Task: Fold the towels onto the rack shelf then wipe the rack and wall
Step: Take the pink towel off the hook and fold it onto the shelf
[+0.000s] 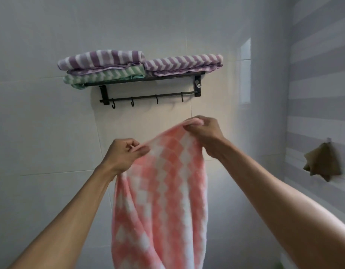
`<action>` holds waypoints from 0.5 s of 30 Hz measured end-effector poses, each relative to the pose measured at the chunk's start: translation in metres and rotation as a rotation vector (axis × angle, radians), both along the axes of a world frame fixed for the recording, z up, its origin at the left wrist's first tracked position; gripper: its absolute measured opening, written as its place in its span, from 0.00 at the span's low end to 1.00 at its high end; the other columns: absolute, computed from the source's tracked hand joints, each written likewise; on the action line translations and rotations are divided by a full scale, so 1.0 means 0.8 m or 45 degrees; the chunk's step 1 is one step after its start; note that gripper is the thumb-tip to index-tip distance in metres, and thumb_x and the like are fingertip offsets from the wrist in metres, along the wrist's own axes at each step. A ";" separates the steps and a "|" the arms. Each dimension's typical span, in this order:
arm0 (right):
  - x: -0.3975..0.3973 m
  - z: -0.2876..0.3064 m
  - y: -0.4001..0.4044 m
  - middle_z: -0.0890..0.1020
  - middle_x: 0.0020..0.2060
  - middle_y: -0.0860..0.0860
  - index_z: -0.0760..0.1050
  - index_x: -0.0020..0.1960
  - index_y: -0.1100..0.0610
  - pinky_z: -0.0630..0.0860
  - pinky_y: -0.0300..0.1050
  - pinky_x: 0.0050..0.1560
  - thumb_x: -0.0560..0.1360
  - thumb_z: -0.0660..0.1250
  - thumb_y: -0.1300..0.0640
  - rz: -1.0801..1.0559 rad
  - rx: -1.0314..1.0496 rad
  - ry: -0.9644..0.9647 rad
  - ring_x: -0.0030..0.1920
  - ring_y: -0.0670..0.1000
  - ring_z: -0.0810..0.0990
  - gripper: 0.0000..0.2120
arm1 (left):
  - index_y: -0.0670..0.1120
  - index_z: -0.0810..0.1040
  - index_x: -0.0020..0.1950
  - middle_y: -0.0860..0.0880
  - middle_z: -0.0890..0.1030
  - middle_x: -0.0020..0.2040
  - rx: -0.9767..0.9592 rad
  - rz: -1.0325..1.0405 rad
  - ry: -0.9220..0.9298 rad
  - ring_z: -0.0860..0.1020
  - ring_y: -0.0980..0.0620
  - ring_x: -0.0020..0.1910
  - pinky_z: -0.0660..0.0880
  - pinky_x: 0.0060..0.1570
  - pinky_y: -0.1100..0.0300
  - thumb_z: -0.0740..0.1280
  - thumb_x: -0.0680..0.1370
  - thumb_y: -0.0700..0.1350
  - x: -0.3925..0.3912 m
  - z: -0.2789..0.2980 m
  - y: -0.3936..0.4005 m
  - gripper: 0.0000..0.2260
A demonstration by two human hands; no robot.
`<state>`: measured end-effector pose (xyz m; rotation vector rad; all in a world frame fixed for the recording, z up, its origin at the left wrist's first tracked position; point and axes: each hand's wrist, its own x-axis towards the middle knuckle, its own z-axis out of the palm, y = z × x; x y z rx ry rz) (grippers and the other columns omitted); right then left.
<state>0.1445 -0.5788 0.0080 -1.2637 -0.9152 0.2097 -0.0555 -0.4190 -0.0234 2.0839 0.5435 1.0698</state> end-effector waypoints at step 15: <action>-0.043 -0.043 0.016 0.82 0.54 0.53 0.77 0.66 0.55 0.79 0.45 0.53 0.72 0.76 0.55 0.212 -0.671 -0.640 0.50 0.52 0.82 0.24 | 0.46 0.85 0.39 0.50 0.83 0.34 0.071 0.061 0.030 0.78 0.52 0.34 0.73 0.38 0.59 0.76 0.74 0.49 0.039 -0.023 -0.012 0.08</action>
